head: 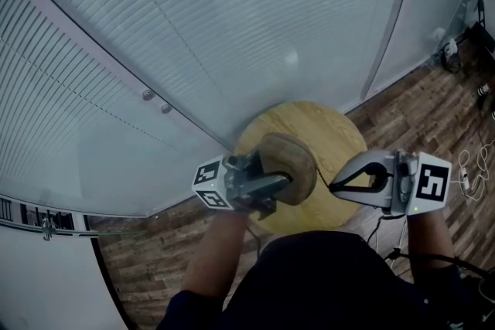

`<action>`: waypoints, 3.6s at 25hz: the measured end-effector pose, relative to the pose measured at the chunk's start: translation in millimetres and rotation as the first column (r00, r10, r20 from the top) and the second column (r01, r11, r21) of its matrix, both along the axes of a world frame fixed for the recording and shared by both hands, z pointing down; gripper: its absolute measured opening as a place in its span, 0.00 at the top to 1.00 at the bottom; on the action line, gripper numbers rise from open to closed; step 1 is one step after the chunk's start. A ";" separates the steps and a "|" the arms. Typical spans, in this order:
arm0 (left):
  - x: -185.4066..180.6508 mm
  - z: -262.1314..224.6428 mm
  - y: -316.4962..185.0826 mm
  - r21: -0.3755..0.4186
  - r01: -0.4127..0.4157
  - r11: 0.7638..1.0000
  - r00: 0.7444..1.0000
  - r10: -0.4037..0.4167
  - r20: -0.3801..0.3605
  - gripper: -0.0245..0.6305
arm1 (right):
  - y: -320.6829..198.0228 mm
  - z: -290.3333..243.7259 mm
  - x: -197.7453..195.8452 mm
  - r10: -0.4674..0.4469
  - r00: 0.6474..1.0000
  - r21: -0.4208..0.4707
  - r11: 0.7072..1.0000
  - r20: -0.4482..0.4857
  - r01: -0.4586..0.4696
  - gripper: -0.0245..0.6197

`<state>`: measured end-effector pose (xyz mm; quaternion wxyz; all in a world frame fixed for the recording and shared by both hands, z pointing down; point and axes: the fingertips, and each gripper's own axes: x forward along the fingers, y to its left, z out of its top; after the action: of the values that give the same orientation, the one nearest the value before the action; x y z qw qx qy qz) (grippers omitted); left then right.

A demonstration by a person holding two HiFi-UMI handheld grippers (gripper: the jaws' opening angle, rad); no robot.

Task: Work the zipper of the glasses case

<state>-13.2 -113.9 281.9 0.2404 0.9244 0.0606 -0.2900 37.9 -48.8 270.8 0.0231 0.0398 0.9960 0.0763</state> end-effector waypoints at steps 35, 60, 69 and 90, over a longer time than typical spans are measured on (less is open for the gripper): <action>-6.7 -46.9 -50.2 -0.233 0.186 0.954 0.977 -0.204 -0.054 0.52 | 9.6 74.1 -63.8 0.074 0.931 0.123 0.992 -0.358 -0.032 0.95; -28.2 39.3 -75.5 -0.090 0.546 0.833 0.801 -0.487 0.349 0.52 | -14.4 164.7 -49.6 0.116 0.903 -0.175 0.963 -0.413 -0.204 0.60; -48.3 106.5 -66.4 0.118 0.602 0.790 0.618 -0.554 0.558 0.52 | -85.0 174.6 27.7 0.497 0.797 -0.289 0.751 -0.343 -0.593 0.62; -91.9 147.7 -64.8 0.285 0.675 0.681 0.409 -0.666 0.624 0.52 | -116.7 173.9 100.2 0.797 0.584 -0.308 0.523 -0.153 -0.795 0.95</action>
<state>-105.0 -178.7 429.6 0.1136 0.9055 -0.4089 0.0010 138.2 -165.5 444.7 -0.0043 -0.4240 0.9005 -0.0966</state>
